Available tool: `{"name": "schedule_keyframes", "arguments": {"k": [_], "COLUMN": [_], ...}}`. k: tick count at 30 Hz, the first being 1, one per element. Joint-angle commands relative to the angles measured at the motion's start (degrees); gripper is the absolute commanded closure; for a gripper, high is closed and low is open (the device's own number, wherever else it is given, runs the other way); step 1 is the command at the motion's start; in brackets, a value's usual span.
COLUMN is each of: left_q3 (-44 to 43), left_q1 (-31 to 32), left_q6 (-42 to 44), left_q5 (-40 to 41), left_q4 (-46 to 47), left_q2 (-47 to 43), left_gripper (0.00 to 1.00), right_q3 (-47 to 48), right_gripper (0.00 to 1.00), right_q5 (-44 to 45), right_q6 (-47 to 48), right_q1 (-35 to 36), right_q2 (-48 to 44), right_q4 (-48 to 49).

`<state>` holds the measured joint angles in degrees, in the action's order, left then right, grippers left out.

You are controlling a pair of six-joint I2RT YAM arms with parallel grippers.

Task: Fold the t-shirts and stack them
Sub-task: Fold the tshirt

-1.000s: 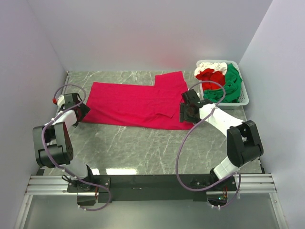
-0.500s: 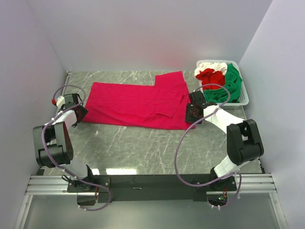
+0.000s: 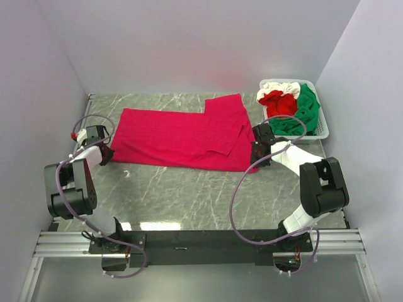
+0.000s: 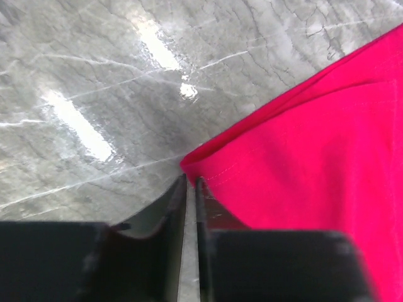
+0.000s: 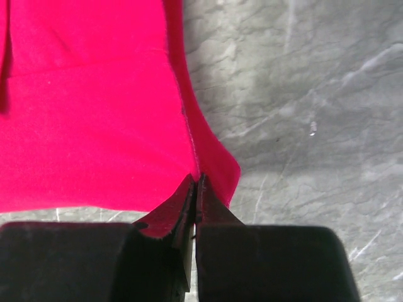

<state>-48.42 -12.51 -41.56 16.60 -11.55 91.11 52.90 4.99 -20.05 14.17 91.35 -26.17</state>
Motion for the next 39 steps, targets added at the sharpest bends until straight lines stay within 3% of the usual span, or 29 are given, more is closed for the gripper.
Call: {"name": "schedule_keyframes", "arguments": {"k": [1, 2, 3, 12, 17, 18, 19, 21, 22, 25, 30, 39], "left_q3": [0.1, 0.0, -0.1, 1.3, 1.9, 2.2, 2.5, 3.7, 3.9, 2.6, 0.3, -0.4], "left_q1": [0.1, 0.1, 0.1, -0.1, 0.0, 0.0, -0.1, -0.1, -0.1, -0.1, -0.1, 0.0], "left_q6": [0.5, 0.4, 0.4, 0.0, -0.6, -0.5, -0.7, -0.7, -0.5, 0.3, 1.4, 2.4], "left_q5": [-1.4, -1.5, -1.2, 2.4, 0.1, -0.6, -1.4, -3.1, -3.6, -5.2, -6.1, -6.5], "left_q4": [1.5, 1.5, 1.4, 0.9, 0.9, 2.0, 2.5, 3.7, 5.1, 5.4, 5.3, 5.5], "left_q2": [1.3, 1.3, 1.4, -1.2, -4.9, -5.7, -7.6, -9.0, -9.6, -6.8, -0.5, 2.7], "left_gripper": [0.88, 0.98, 0.99, 0.99, 0.98, 0.94, 0.79, 0.61, 0.45, 0.35, 0.36, 0.55], "right_q3": [-0.5, -0.4, -0.3, -0.2, -0.3, -0.3, -0.3, -0.2, -0.2, -0.1, -0.3, -0.4], "right_gripper": [1.00, 1.00, 1.00, 1.00, 1.00, 1.00, 1.00, 1.00, 1.00, 1.00, 1.00, 1.00], "right_q5": [2.6, 2.9, 3.3, 4.4, 4.0, 3.7, 3.6, 3.4, 3.4, 3.4, 3.6, 3.6], "right_q6": [0.4, 0.4, 0.4, 0.4, 0.4, 0.4, 0.5, 0.5, 0.5, 0.5, 0.5, 0.5], "right_q1": [-1.3, -1.6, -1.7, -2.2, -2.3, -2.2, -2.2, -2.3, -2.3, -2.3, -2.3, -2.3], "right_q2": [-0.7, -0.5, -0.3, 0.1, -0.2, -0.1, 0.0, 0.0, 0.1, 0.1, 0.0, 0.0], "right_q4": [-0.4, -0.5, -0.5, -0.8, -0.5, -0.5, -0.5, -0.6, -0.5, -0.5, -0.5, -0.5]}}
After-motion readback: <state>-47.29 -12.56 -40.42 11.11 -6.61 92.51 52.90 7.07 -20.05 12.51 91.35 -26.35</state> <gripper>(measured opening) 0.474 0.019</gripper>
